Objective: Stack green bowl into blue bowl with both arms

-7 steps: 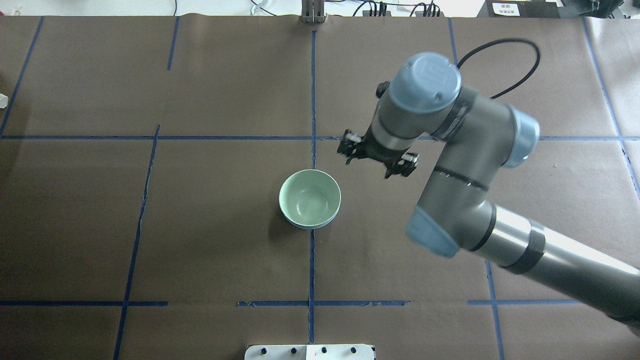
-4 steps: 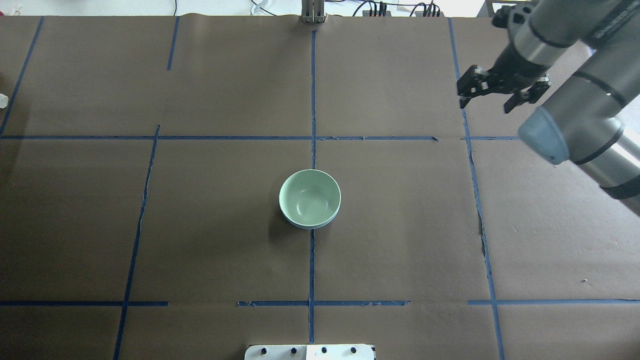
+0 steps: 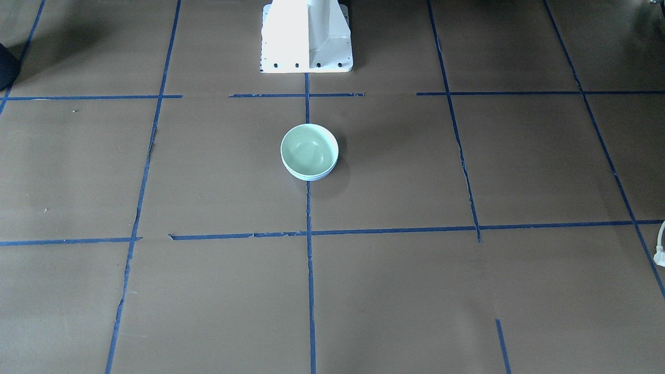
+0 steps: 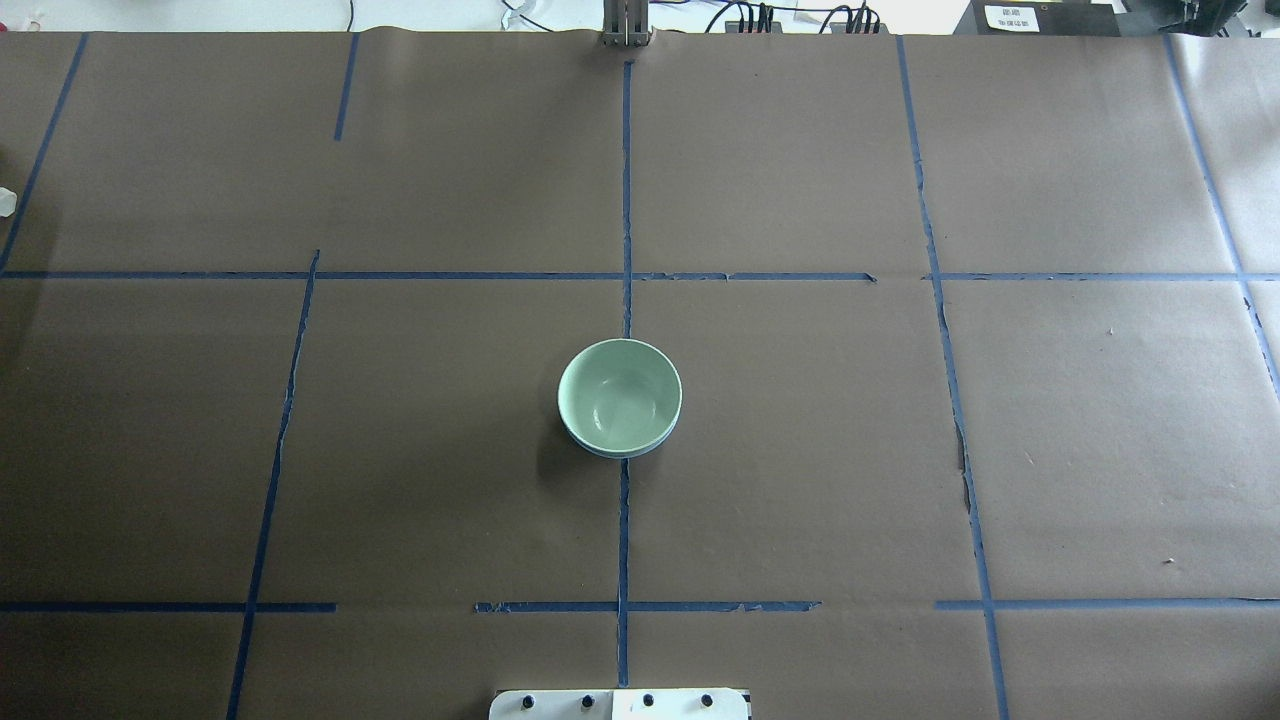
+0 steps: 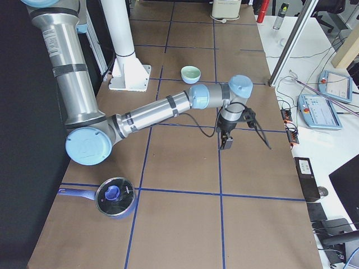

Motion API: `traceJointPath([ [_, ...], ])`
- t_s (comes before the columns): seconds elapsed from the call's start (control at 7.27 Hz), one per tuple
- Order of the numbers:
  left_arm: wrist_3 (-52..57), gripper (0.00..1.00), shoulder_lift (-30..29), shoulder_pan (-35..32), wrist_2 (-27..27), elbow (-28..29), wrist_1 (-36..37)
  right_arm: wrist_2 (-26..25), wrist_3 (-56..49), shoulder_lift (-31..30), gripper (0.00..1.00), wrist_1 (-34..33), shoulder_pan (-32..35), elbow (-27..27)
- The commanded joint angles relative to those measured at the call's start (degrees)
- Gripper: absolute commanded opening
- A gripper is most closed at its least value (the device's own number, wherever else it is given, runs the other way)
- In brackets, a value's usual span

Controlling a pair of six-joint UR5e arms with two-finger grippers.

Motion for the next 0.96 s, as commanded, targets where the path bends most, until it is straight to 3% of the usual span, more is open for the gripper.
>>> traceJointPath([
  [0.0,0.2,1.00,0.3,0.0,0.3,-0.8,-0.1,-0.5,-6.7,-14.7,1.00,10.2,5.6,-0.1],
  [0.28,0.3,1.00,0.4,0.0,0.2,-0.8,0.0,-0.5,-1.3,-15.5,1.00,12.0,5.7,0.2],
  [0.83,0.3,1.00,0.4,0.1,0.2,-0.7,-0.1,-0.2,-0.9,-15.5,1.00,14.1,5.7,-0.2],
])
